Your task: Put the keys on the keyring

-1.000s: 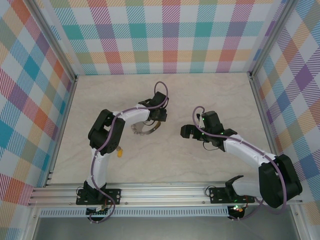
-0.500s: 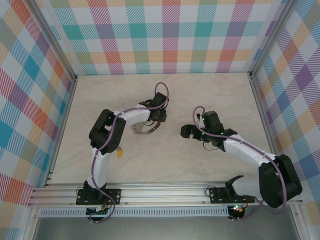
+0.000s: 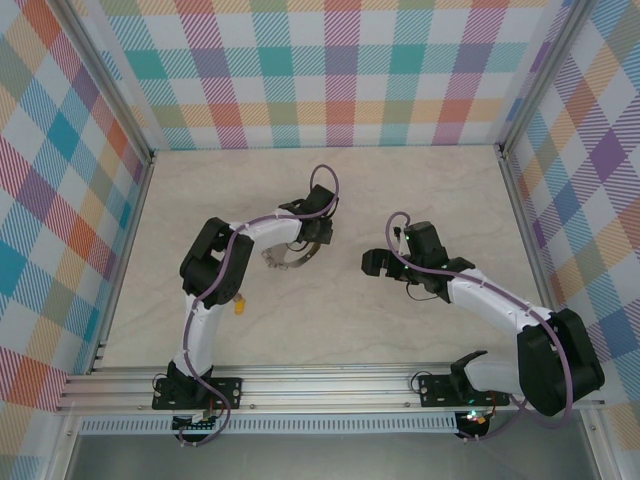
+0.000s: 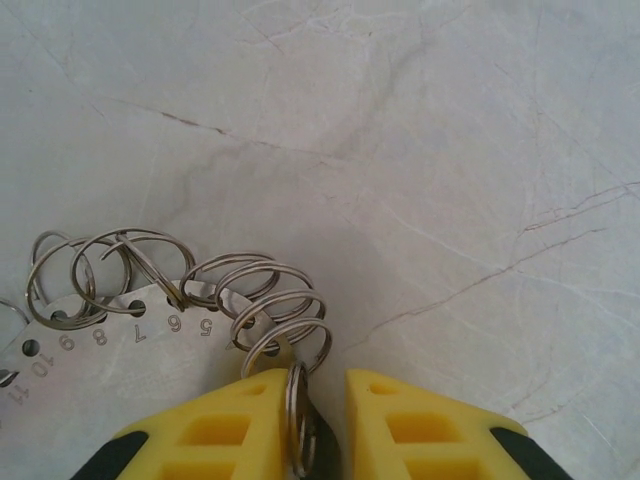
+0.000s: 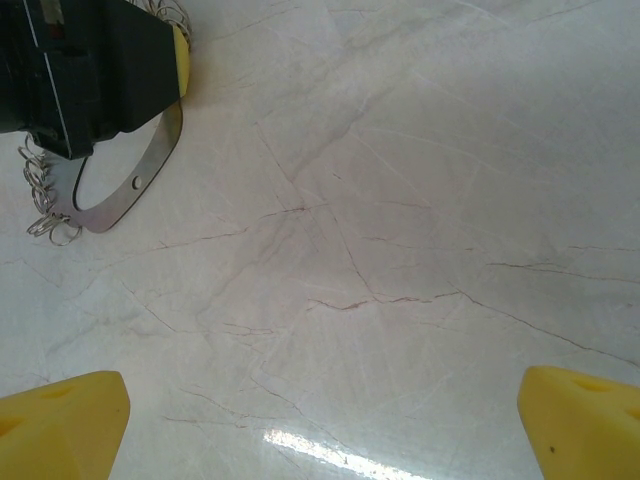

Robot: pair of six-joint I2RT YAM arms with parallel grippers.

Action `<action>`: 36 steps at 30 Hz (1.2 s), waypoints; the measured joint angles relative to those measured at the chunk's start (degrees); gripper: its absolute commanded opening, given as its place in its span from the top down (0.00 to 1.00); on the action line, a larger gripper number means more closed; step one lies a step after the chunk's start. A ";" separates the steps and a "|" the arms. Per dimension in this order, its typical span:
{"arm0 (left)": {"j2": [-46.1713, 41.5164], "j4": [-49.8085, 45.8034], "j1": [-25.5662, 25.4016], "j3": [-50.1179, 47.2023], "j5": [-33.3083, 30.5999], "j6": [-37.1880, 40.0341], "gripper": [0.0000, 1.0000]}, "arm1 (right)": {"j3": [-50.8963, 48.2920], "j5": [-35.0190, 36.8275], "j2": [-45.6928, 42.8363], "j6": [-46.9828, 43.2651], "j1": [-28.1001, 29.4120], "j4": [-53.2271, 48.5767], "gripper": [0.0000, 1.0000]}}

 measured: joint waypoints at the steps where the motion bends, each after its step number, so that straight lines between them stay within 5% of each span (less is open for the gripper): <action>1: 0.07 0.00 0.00 0.04 -0.17 0.04 0.80 | 0.00 0.02 0.00 0.00 0.00 0.00 0.00; 13: 0.83 -0.02 0.00 1.14 -1.40 0.48 1.00 | 0.00 0.63 0.63 0.02 -0.02 -0.04 0.00; 20: 0.72 -1.25 0.00 1.64 -0.48 0.66 1.00 | 1.73 3.52 0.74 0.46 -0.20 -2.47 0.00; 36: -19.87 -5.44 0.00 1.11 17.92 8.24 1.00 | 4.85 -7.67 -8.87 -0.44 -1.60 -1.97 0.00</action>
